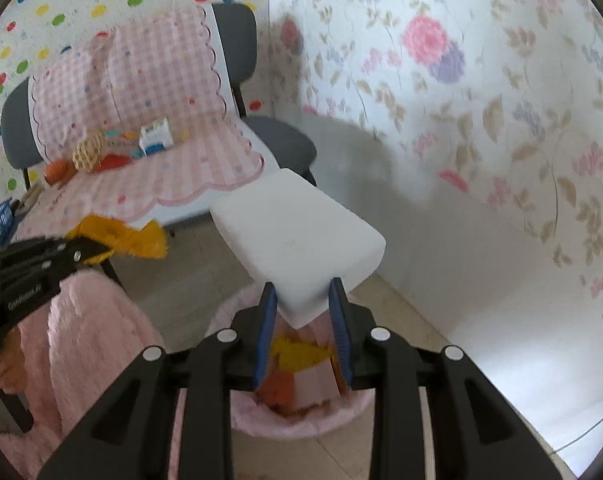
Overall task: Collect trash
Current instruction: 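Carry wrapper and sponge over the pink bin and open both tools, then move both open tools back over the chair items, then grasp the milk carton with the right tool while the left tool grasps the bamboo tube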
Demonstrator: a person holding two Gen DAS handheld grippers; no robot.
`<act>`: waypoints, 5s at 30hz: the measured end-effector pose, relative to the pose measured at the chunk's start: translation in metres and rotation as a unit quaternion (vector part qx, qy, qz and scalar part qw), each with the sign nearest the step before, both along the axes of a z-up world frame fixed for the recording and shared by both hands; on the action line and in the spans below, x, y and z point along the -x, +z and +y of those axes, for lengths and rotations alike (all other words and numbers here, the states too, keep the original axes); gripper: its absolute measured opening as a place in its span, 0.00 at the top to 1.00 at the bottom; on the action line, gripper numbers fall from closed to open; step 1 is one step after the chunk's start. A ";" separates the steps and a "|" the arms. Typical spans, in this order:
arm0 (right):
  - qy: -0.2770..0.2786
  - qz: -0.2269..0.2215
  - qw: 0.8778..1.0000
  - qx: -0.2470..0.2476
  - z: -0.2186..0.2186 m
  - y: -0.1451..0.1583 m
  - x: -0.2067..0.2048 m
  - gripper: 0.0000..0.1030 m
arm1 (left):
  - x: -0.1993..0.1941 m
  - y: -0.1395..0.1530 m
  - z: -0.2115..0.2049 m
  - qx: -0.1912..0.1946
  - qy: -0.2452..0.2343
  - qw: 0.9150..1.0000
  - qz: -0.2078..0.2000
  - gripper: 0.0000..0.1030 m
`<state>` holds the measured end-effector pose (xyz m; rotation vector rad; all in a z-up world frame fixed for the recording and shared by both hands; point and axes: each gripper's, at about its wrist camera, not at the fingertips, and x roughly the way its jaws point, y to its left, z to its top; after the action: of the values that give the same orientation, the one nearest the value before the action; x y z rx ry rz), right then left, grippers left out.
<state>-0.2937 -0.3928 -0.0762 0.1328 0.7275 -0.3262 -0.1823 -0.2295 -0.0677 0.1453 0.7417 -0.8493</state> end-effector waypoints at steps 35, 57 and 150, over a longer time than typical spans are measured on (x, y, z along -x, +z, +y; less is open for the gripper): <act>-0.021 0.001 0.998 -0.054 -0.049 -0.011 -0.007 0.61 | -0.015 -0.008 -0.022 -0.024 0.026 0.999 0.015 0.63; 0.117 -0.074 0.988 -0.066 0.023 0.062 -0.103 0.58 | -0.074 0.044 0.138 -0.006 0.232 0.973 -0.012 0.56; 0.197 -0.050 0.977 -0.063 0.063 0.049 -0.304 0.34 | -0.280 0.029 0.179 -0.034 0.382 0.923 -0.019 0.35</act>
<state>0.0100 -0.3303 -0.0276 0.1212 0.6569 0.1059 0.0977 -0.0503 -0.0386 -0.0713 0.7123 -0.0736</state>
